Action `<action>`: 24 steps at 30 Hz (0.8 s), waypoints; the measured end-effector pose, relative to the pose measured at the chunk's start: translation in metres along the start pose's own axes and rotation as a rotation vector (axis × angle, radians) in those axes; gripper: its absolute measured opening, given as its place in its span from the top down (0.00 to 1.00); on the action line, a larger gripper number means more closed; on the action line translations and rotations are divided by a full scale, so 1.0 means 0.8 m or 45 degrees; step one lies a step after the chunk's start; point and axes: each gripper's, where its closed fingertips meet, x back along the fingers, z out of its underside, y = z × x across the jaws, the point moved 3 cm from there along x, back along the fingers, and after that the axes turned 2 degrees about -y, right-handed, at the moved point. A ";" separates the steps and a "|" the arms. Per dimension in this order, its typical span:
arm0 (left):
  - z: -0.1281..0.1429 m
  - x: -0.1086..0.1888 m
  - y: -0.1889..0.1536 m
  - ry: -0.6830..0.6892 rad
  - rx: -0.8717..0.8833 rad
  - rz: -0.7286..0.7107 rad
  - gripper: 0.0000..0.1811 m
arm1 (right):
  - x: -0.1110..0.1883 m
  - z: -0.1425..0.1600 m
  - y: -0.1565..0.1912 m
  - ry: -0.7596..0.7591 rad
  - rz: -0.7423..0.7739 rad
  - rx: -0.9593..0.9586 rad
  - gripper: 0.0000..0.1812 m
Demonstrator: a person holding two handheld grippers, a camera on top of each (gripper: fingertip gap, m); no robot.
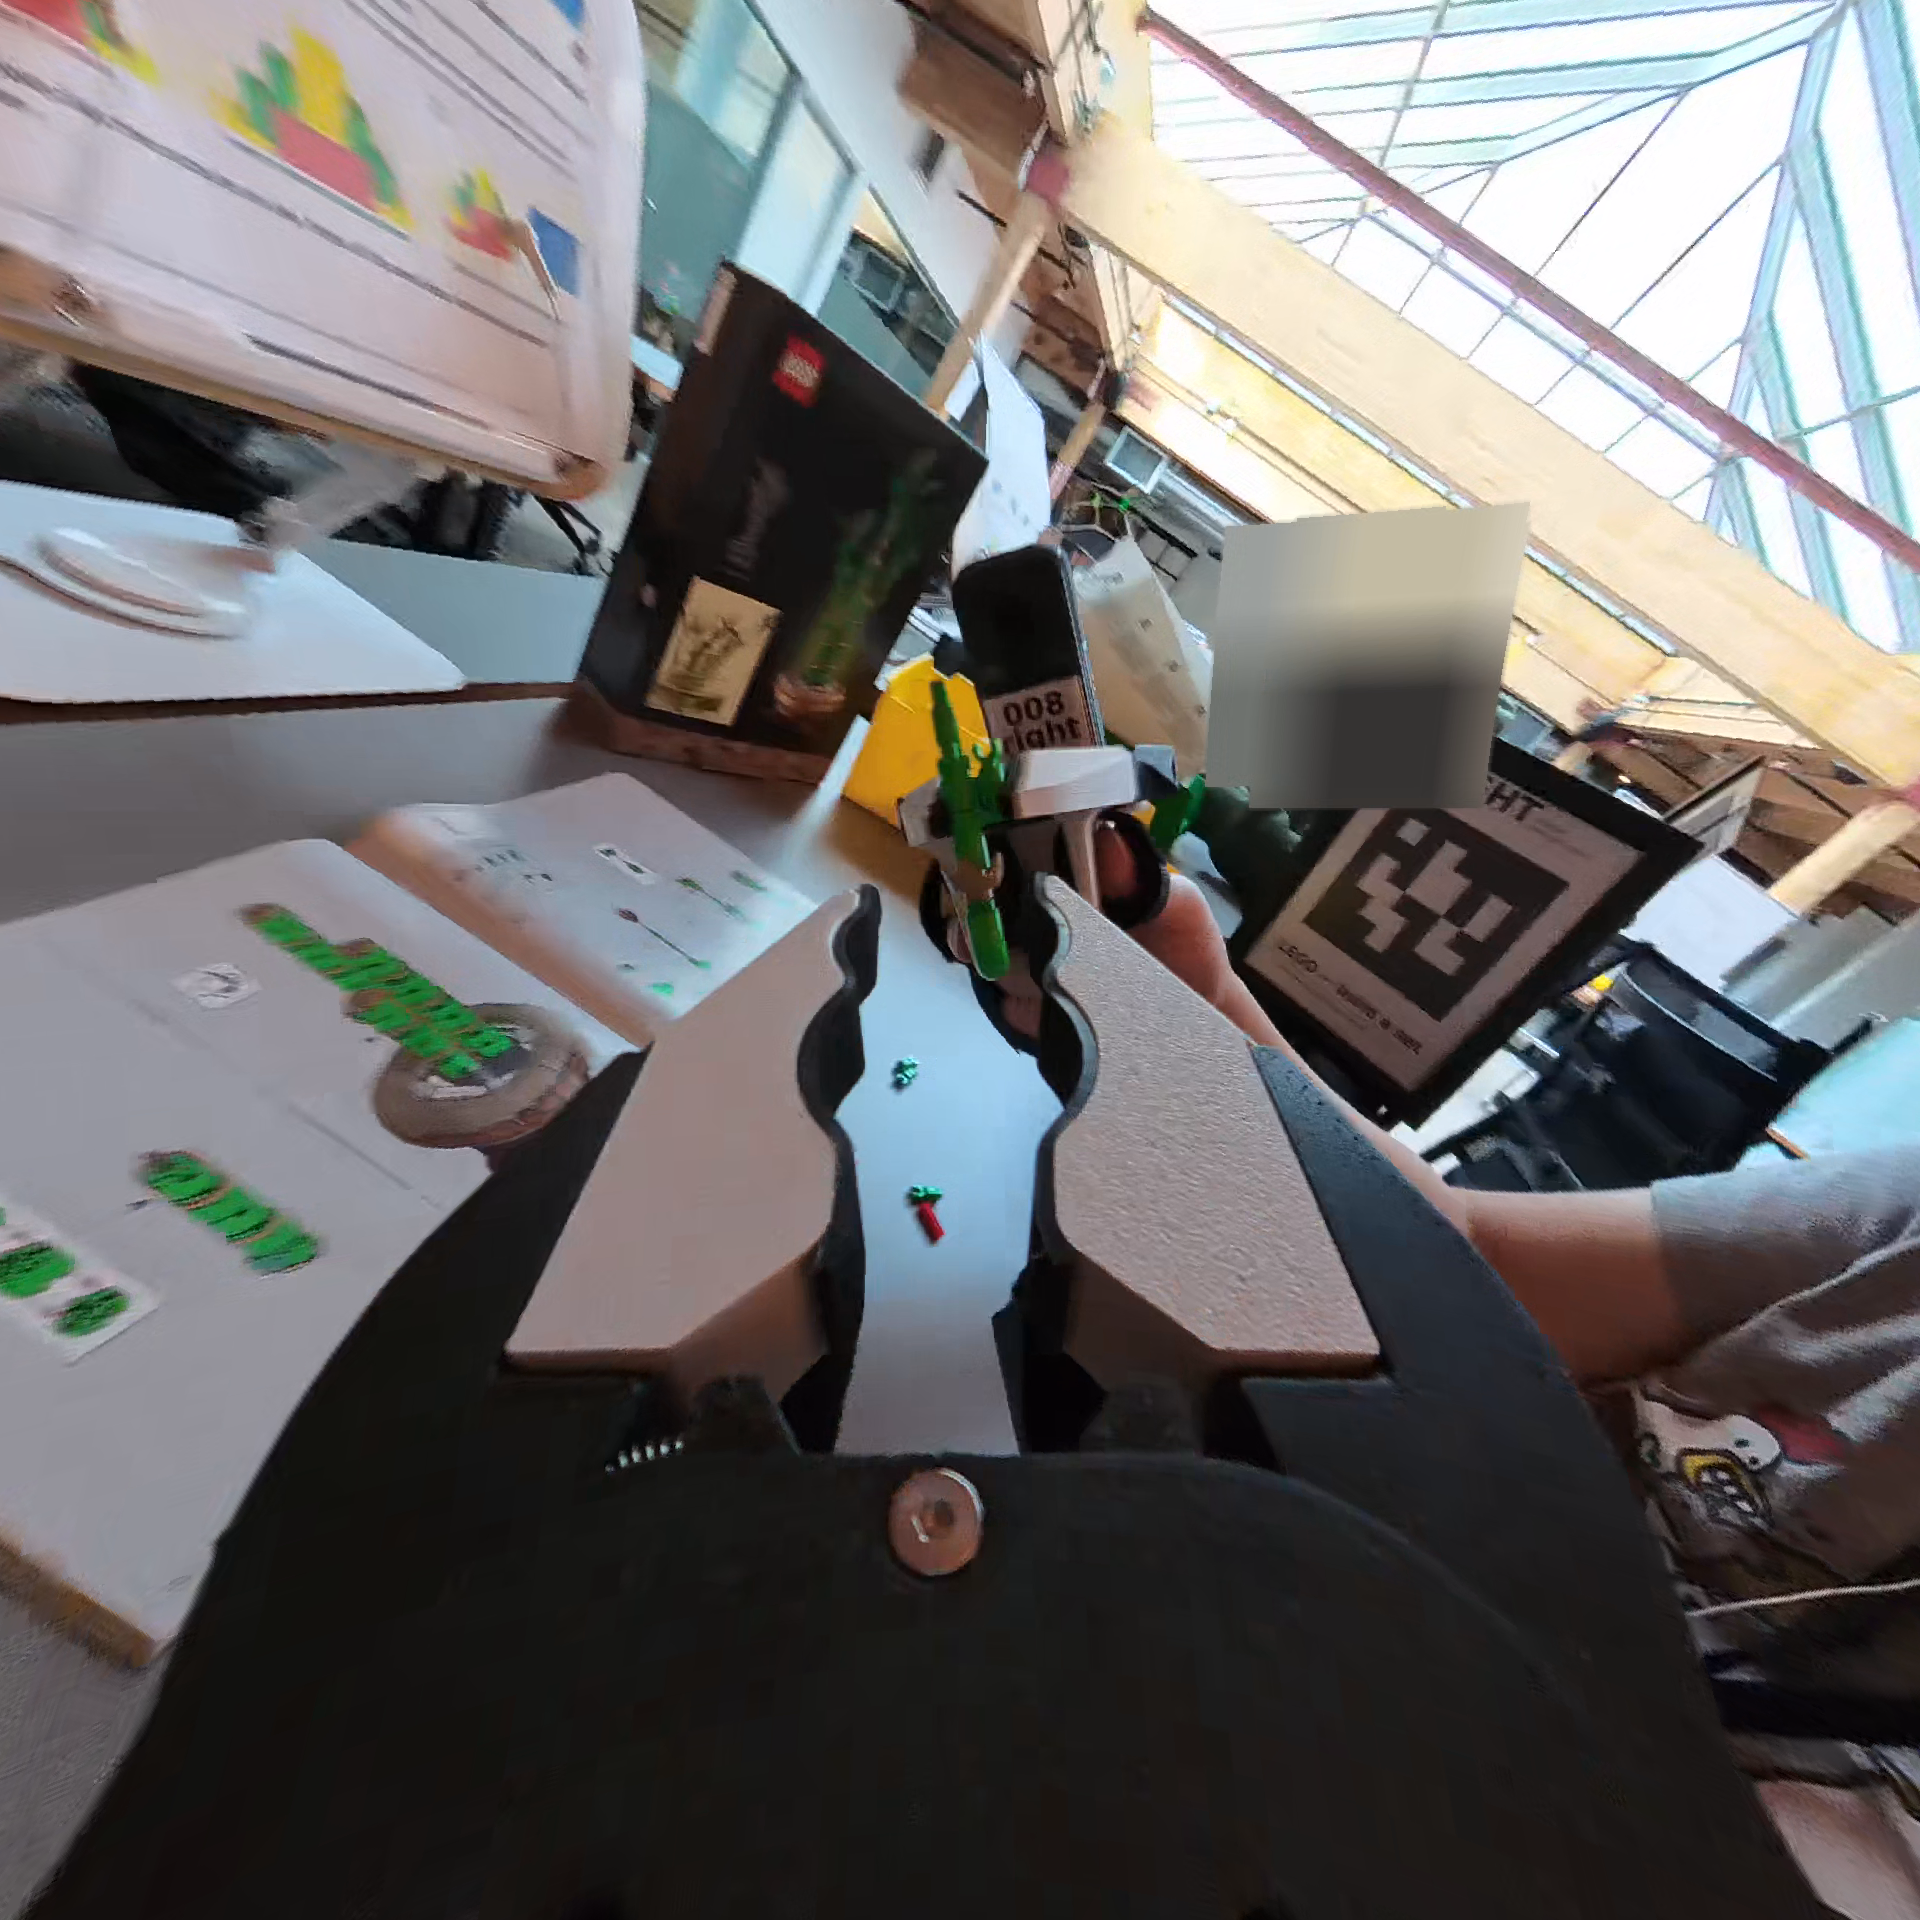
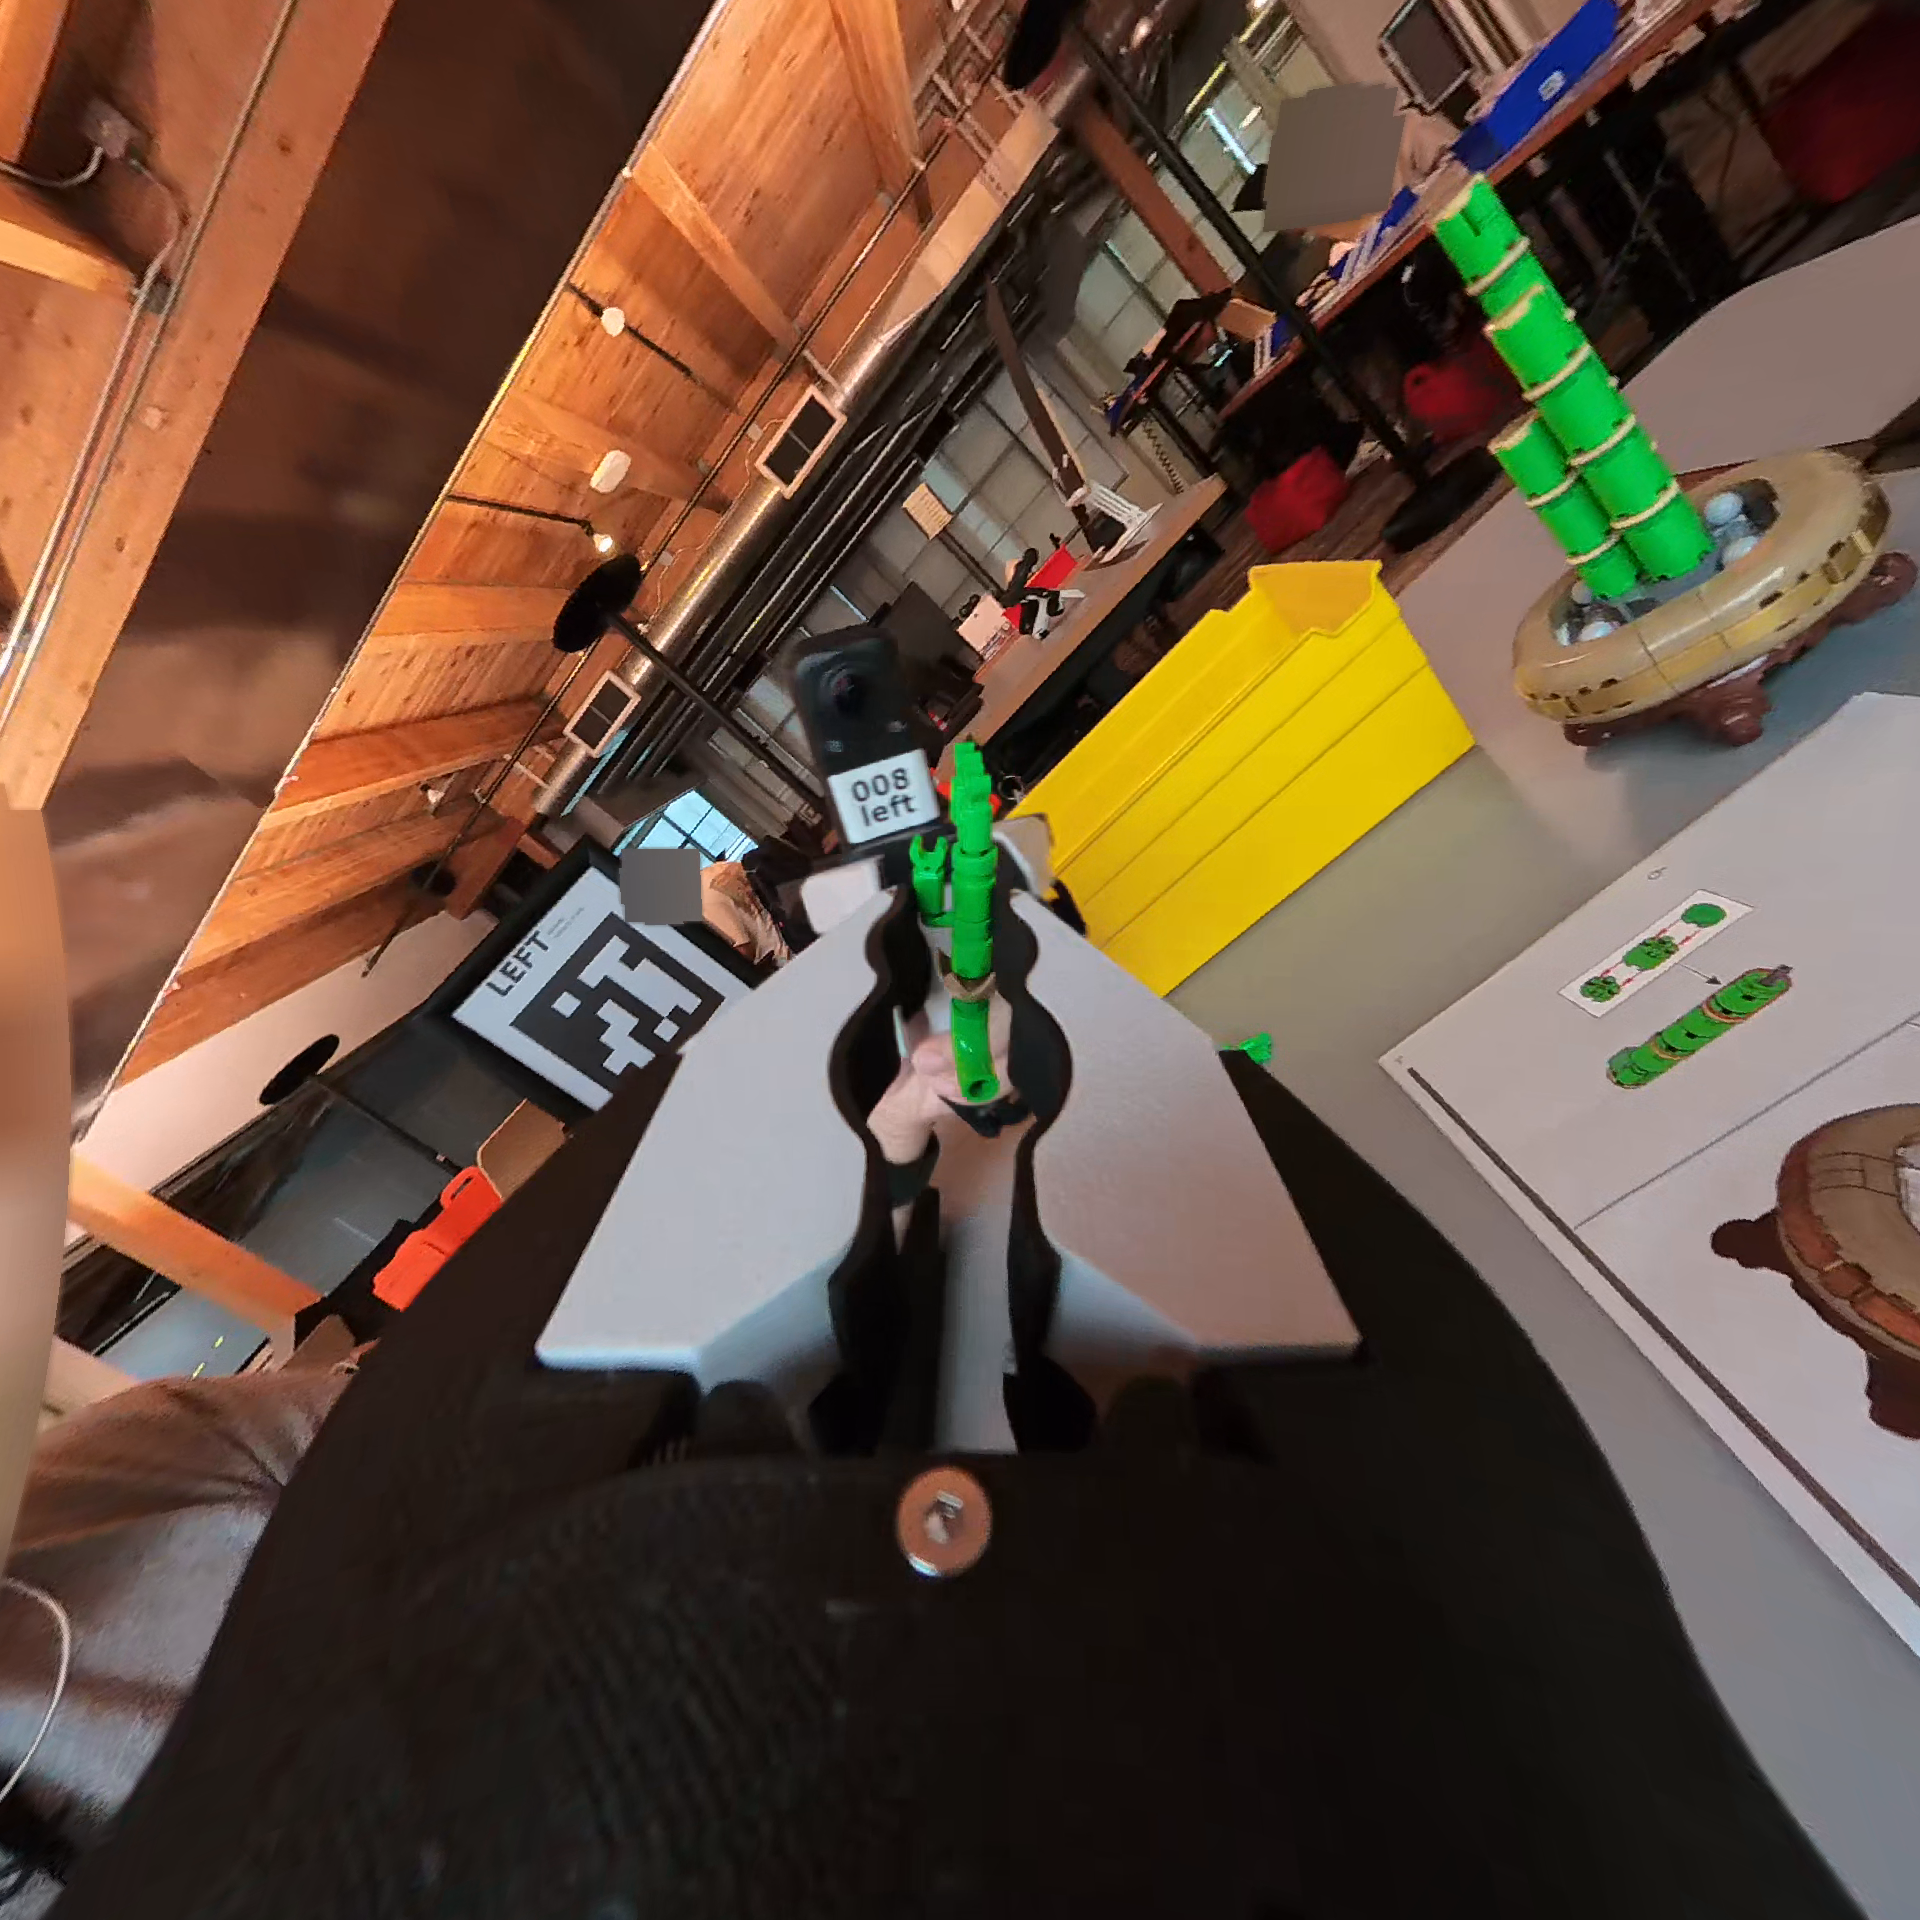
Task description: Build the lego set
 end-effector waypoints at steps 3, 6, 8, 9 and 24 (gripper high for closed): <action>0.017 -0.016 0.012 0.089 -0.039 -0.072 0.83 | 0.001 -0.002 0.003 -0.008 -0.019 0.043 0.93; 0.020 -0.026 0.010 0.067 -0.025 -0.031 0.82 | 0.001 0.001 0.001 0.013 -0.002 0.074 0.93; 0.030 -0.033 0.007 0.117 0.020 0.024 0.83 | 0.000 0.002 0.001 0.007 -0.006 0.084 0.93; 0.035 -0.036 0.006 0.146 0.022 0.035 0.84 | 0.000 0.002 0.000 0.009 -0.001 0.089 0.93; 0.042 -0.041 0.001 0.203 -0.092 0.059 0.97 | 0.030 -0.020 0.002 0.016 0.082 0.233 0.80</action>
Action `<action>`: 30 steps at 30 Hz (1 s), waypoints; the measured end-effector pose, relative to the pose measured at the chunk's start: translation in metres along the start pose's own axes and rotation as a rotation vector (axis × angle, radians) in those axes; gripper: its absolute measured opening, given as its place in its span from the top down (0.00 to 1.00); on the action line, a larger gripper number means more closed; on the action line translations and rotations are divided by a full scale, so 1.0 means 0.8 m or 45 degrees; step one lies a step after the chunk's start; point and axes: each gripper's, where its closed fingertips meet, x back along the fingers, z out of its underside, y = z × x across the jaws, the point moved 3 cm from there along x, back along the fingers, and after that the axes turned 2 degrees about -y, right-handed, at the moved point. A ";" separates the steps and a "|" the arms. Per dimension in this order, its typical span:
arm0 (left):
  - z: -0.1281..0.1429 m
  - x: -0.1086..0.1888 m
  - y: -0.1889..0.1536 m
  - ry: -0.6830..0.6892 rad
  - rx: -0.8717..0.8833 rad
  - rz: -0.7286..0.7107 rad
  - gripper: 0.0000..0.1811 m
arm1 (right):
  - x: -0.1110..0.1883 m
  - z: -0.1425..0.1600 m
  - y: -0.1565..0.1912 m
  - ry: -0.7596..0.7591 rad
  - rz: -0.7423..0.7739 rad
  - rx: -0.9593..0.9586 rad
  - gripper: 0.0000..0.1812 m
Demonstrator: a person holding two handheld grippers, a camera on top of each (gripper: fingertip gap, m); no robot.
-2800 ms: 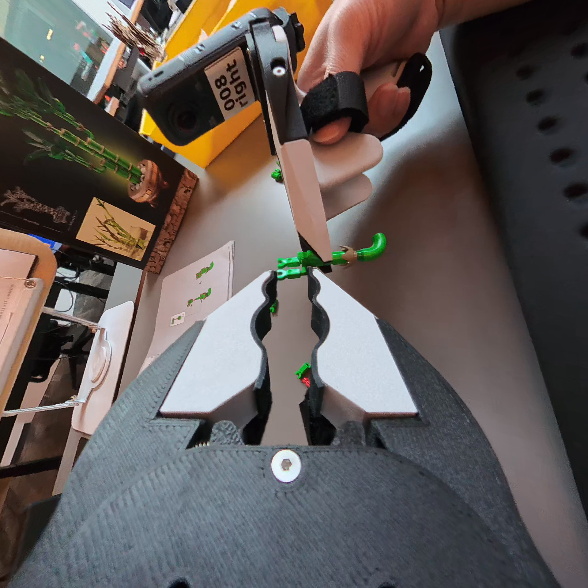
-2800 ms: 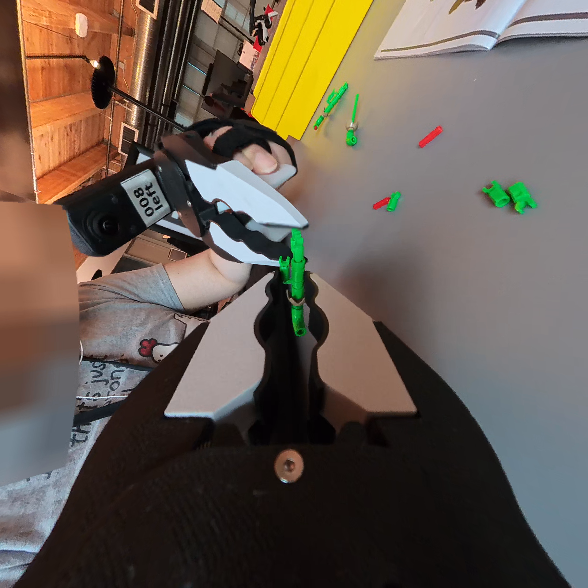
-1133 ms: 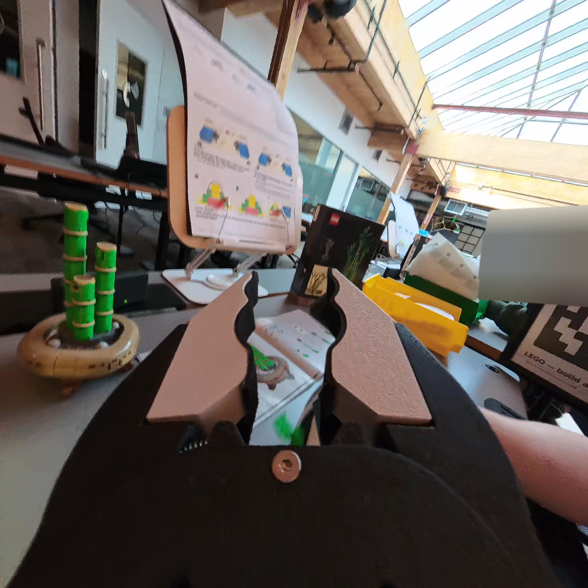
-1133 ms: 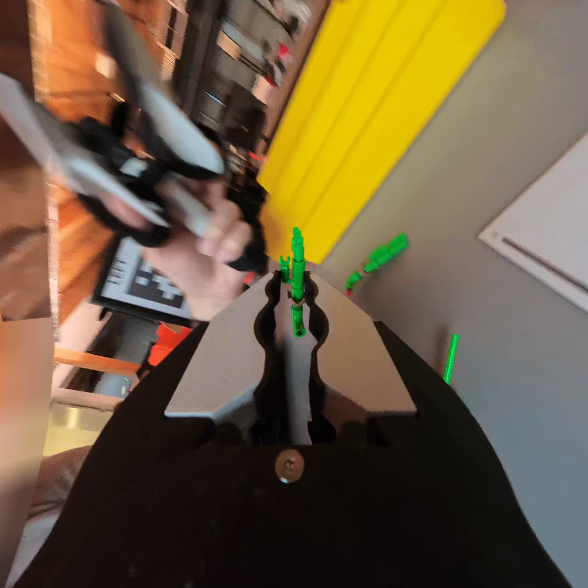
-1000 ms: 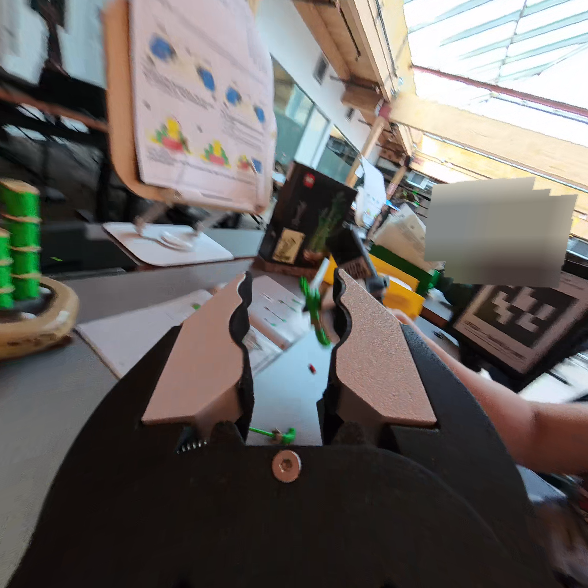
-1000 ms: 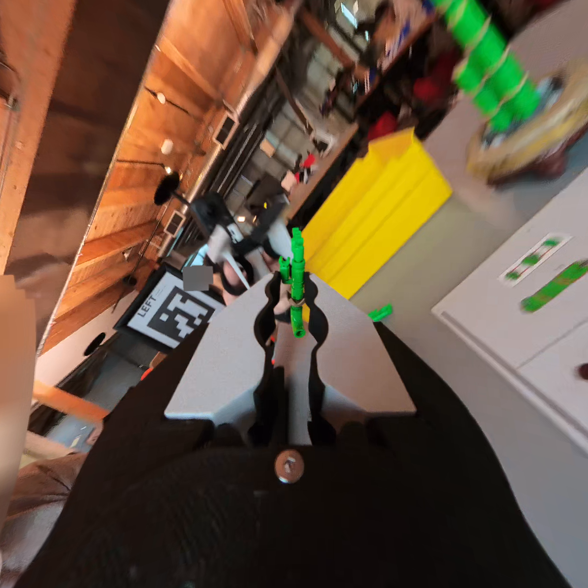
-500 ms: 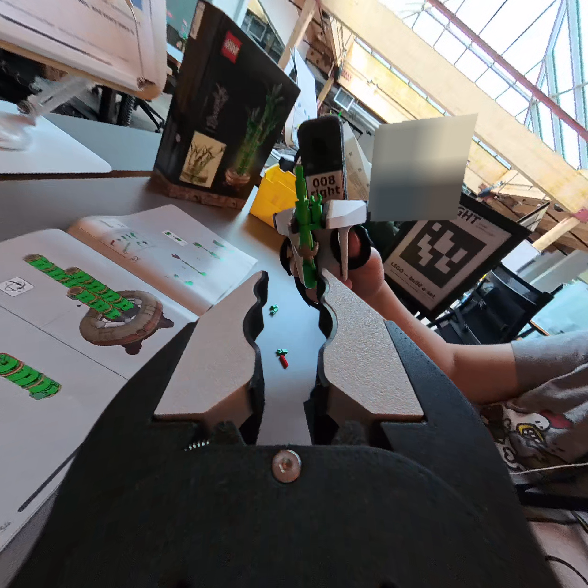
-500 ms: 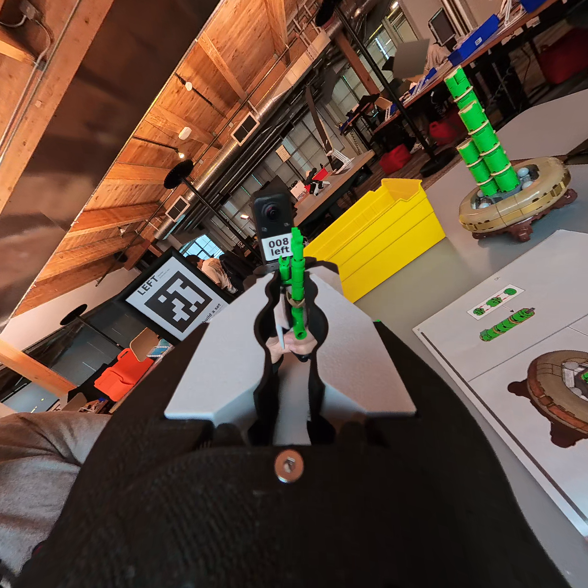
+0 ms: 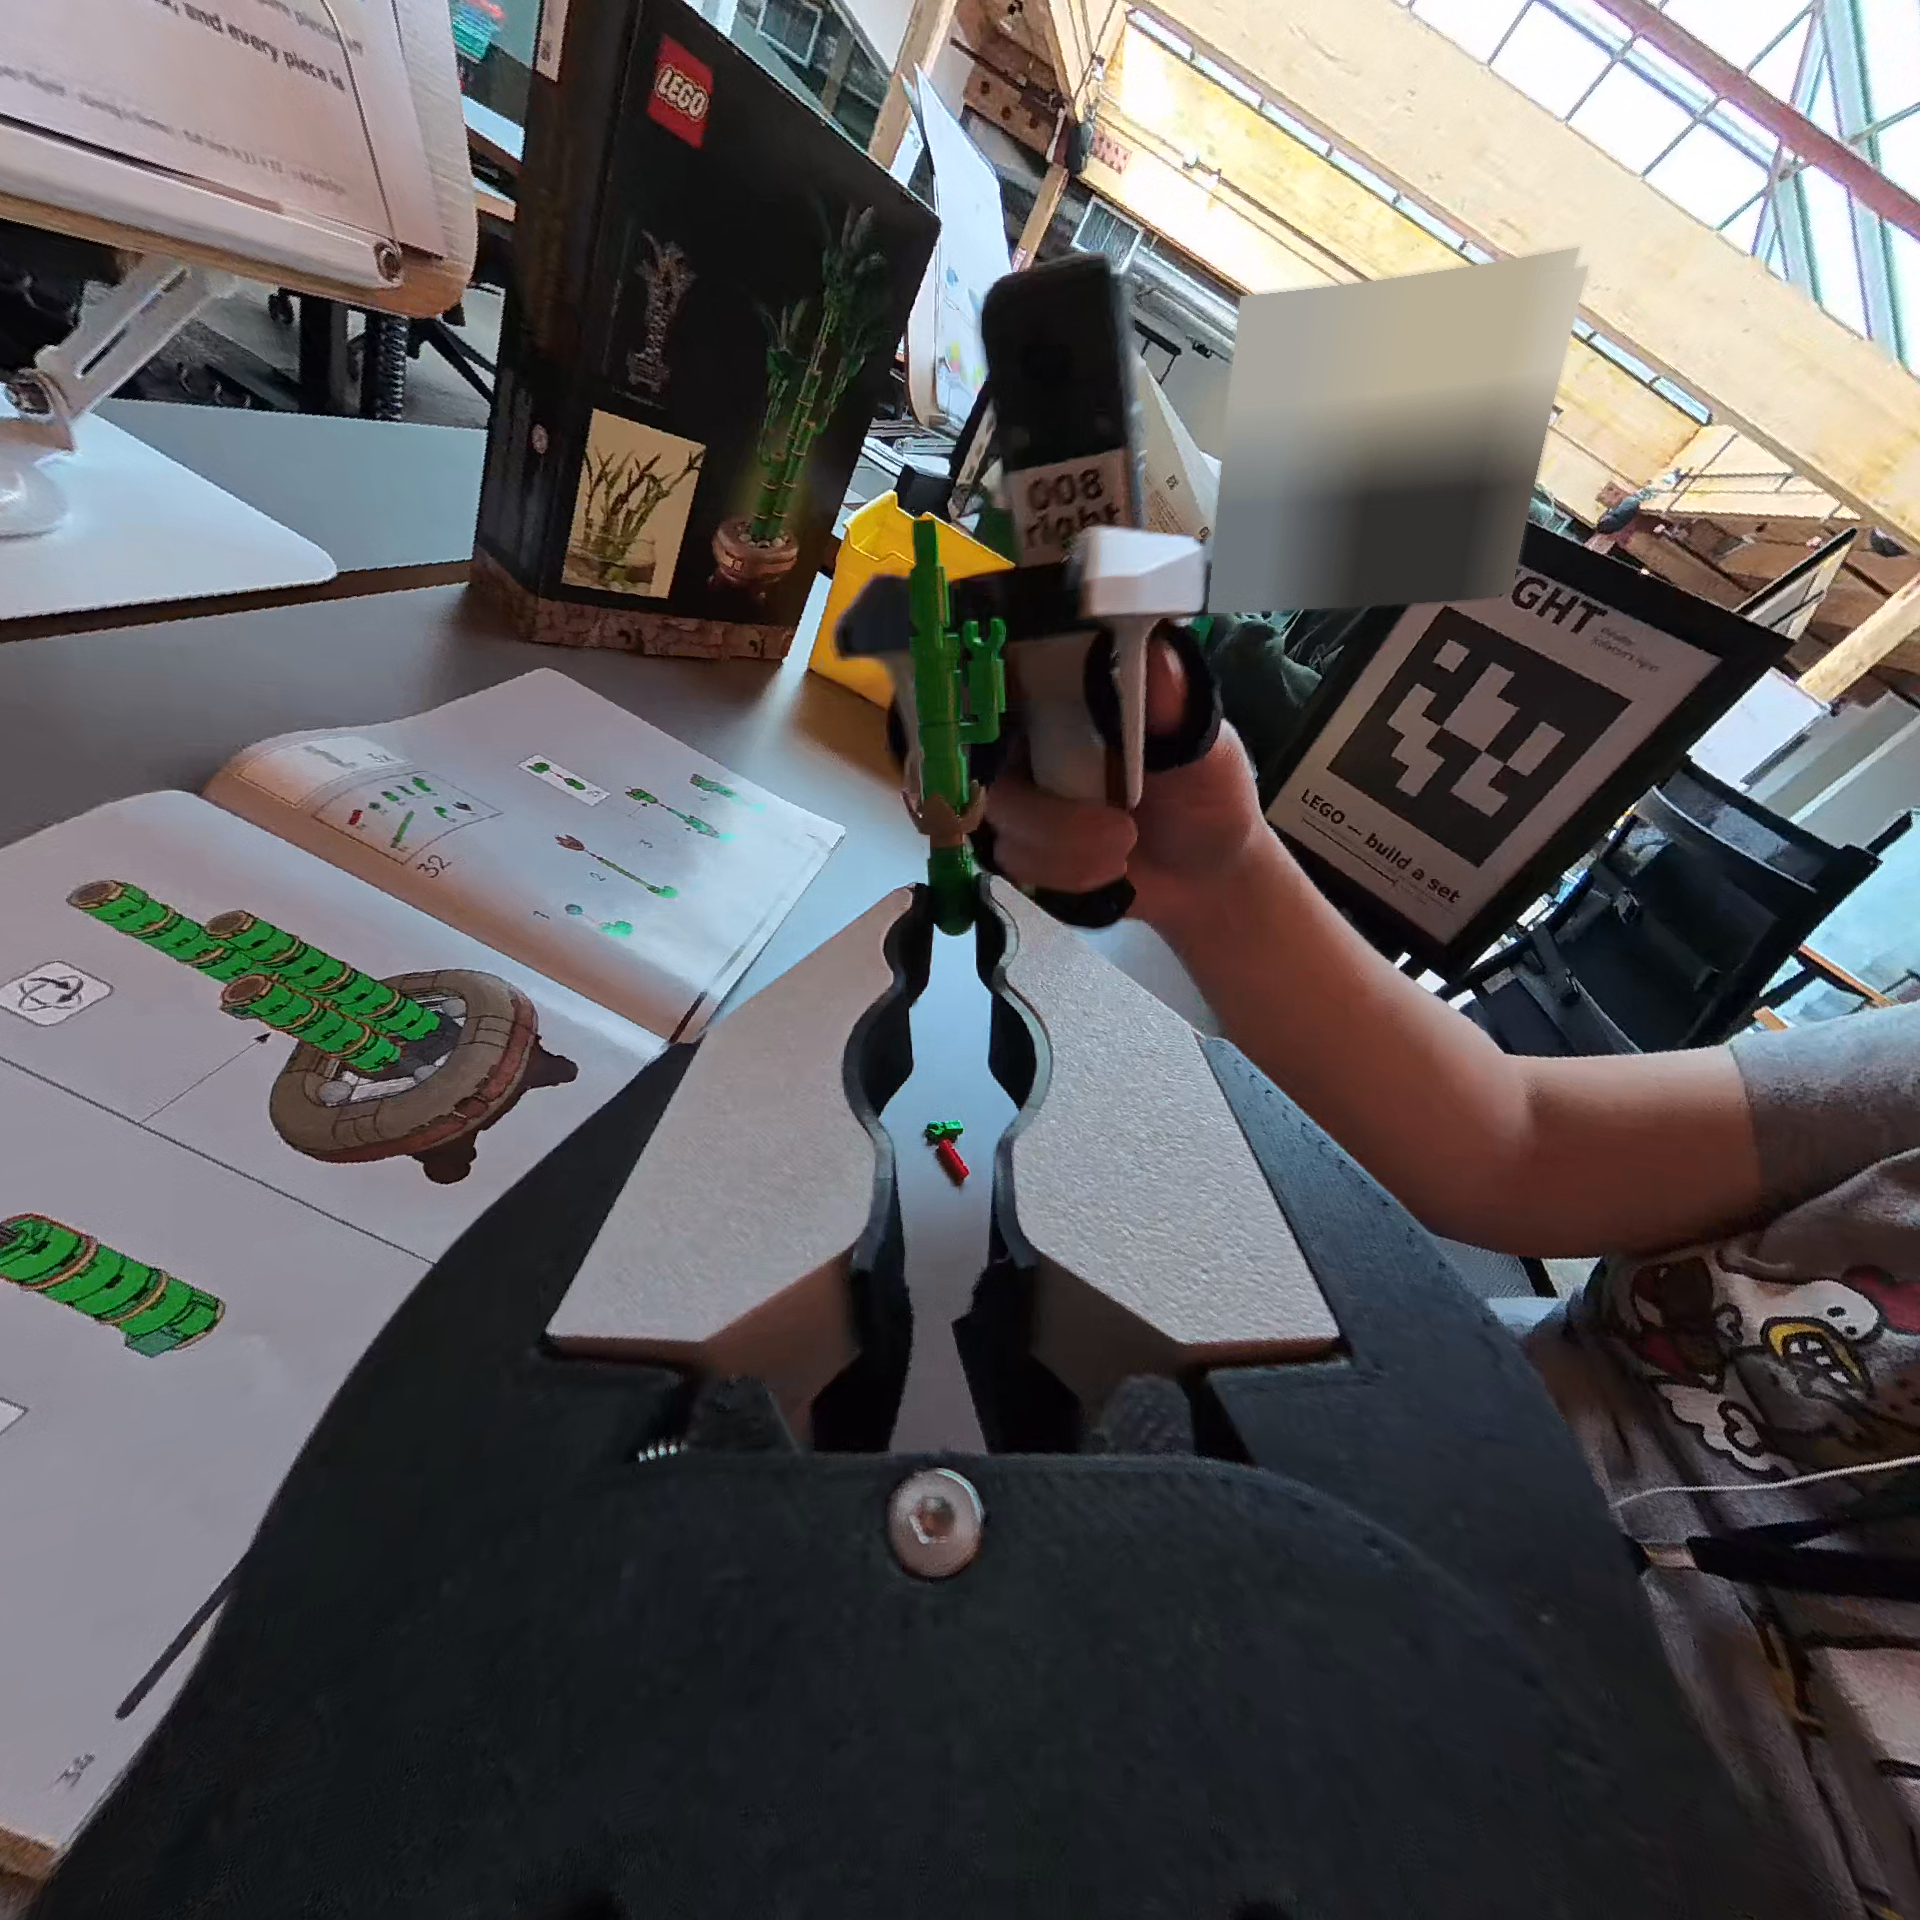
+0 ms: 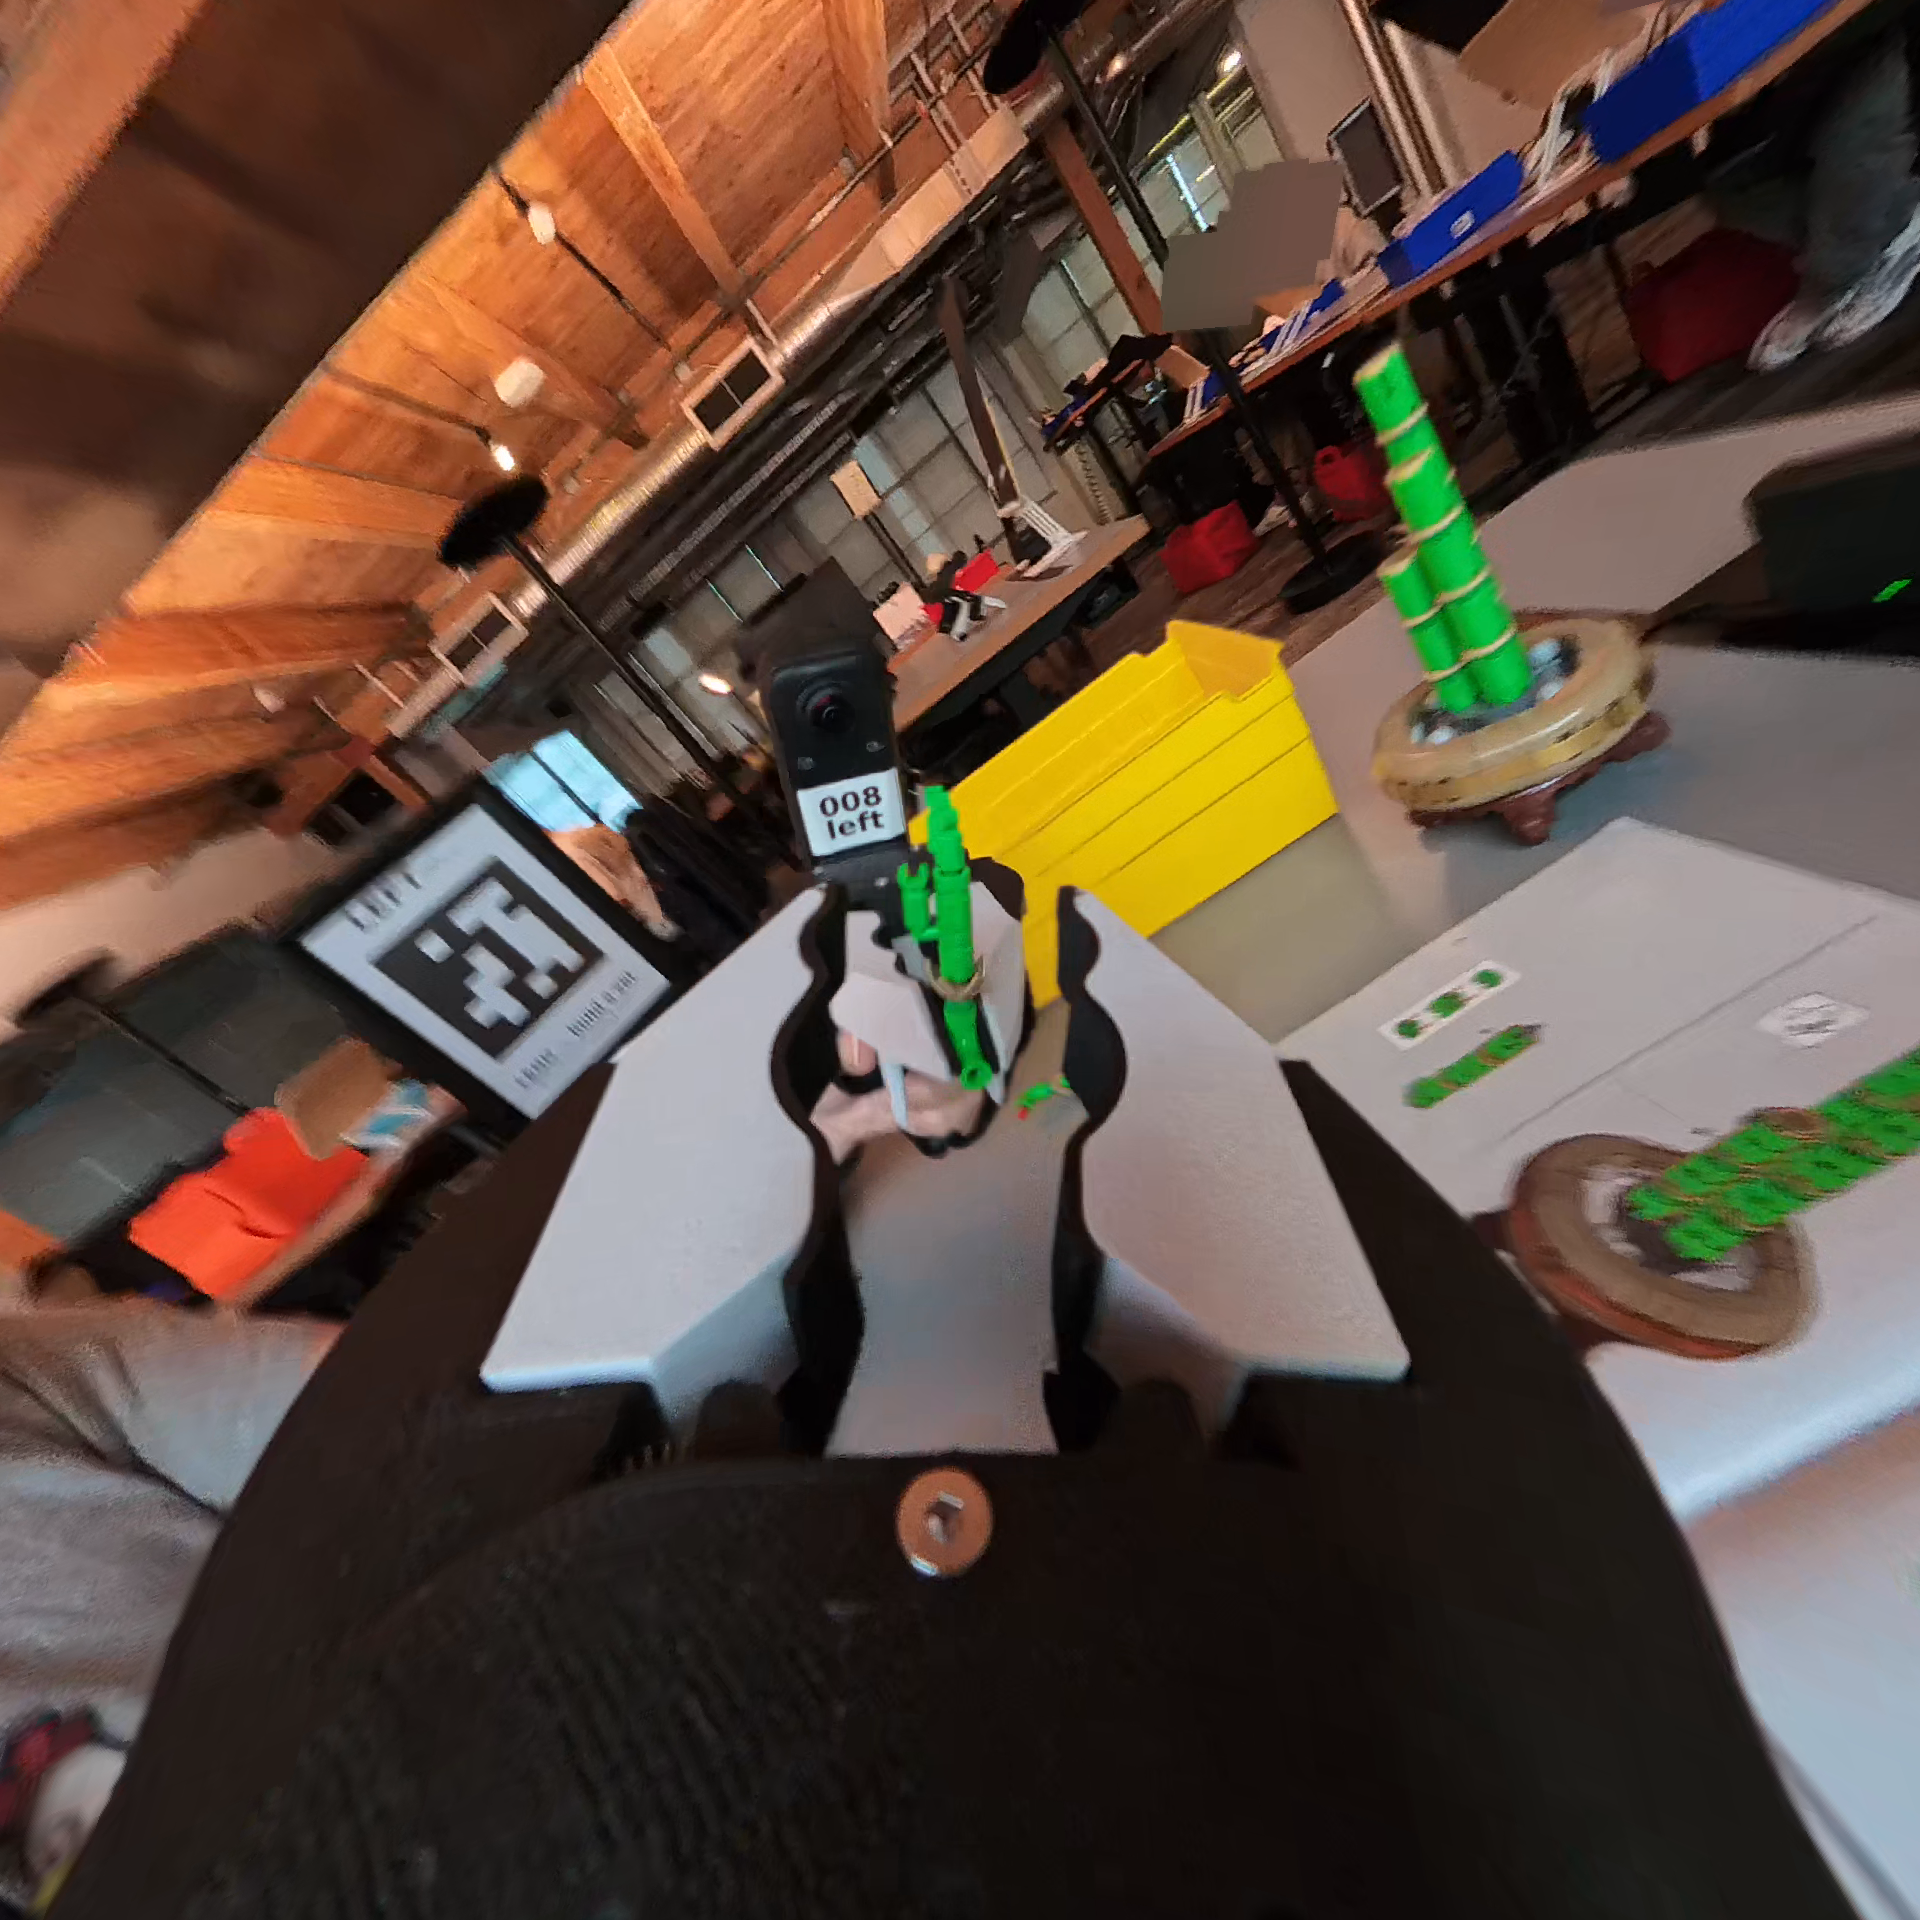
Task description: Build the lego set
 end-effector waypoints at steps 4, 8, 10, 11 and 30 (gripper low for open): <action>-0.001 0.009 0.008 -0.019 0.024 -0.019 0.97 | 0.055 -0.007 0.007 0.146 0.120 0.483 0.81; -0.006 0.012 0.009 -0.034 0.047 -0.005 0.97 | 0.092 0.081 -0.017 0.717 0.100 0.856 0.86; -0.004 0.010 0.008 -0.019 0.042 -0.004 0.97 | 0.101 0.120 -0.047 0.932 0.153 1.008 0.86; -0.002 0.008 0.008 -0.007 0.041 -0.002 0.97 | 0.102 0.135 -0.059 1.033 0.149 1.033 0.86; 0.008 0.000 0.012 0.049 0.062 0.005 0.97 | 0.095 0.165 -0.103 1.235 0.141 0.671 0.94</action>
